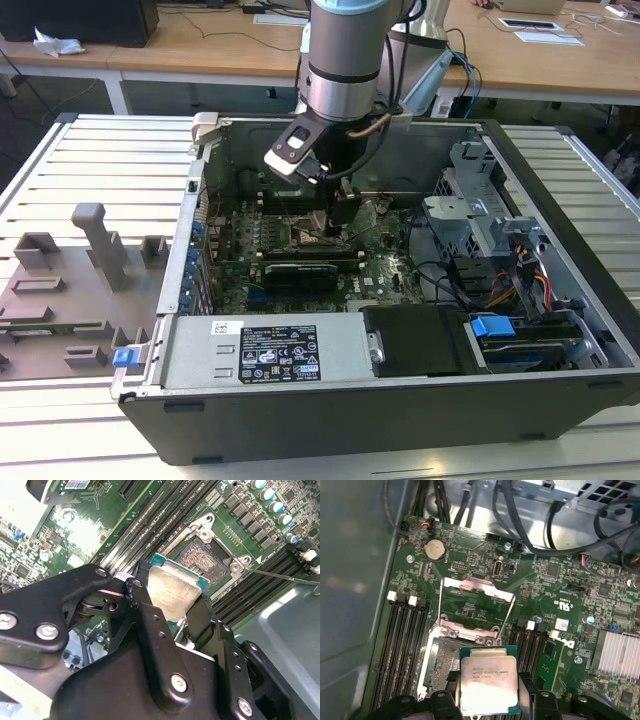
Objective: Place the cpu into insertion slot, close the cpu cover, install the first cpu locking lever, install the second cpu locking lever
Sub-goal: 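Place the cpu into insertion slot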
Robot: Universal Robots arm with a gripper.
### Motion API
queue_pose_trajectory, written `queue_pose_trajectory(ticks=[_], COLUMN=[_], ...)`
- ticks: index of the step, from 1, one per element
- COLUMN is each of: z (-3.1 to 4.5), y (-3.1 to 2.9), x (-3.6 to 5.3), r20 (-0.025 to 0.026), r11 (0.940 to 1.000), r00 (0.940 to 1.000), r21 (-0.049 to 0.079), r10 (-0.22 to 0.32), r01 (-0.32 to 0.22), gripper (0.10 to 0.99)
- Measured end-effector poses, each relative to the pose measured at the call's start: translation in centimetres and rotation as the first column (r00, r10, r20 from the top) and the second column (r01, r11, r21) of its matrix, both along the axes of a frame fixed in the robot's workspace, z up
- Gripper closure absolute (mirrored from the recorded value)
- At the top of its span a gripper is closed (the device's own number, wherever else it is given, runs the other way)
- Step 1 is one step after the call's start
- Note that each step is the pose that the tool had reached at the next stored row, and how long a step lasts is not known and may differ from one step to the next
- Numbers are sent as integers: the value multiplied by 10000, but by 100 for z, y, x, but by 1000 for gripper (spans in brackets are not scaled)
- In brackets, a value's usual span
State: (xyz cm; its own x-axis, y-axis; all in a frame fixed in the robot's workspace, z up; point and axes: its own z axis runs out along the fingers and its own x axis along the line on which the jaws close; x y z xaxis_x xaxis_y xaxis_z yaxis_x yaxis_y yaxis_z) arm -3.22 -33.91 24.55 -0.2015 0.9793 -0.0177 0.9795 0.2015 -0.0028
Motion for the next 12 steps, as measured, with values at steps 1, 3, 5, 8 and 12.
queue_pose_trajectory(ticks=[1, 3, 5, 8, 12], z=[0, 0, -1, 0, 0], y=[0, 0, 0, 0, 0], x=[0, 0, 0, 0, 0], r20=[0, 0, 0, 1, 4], r11=[10000, 9994, 9981, 9959, 9918], r00=[10000, 9994, 9981, 9959, 9918], r21=[-1, -2, -9, -23, -50], r10=[-78, -336, -610, -907, -1275], r01=[78, 336, 610, 907, 1275], gripper=[541, 541, 541, 541, 541])
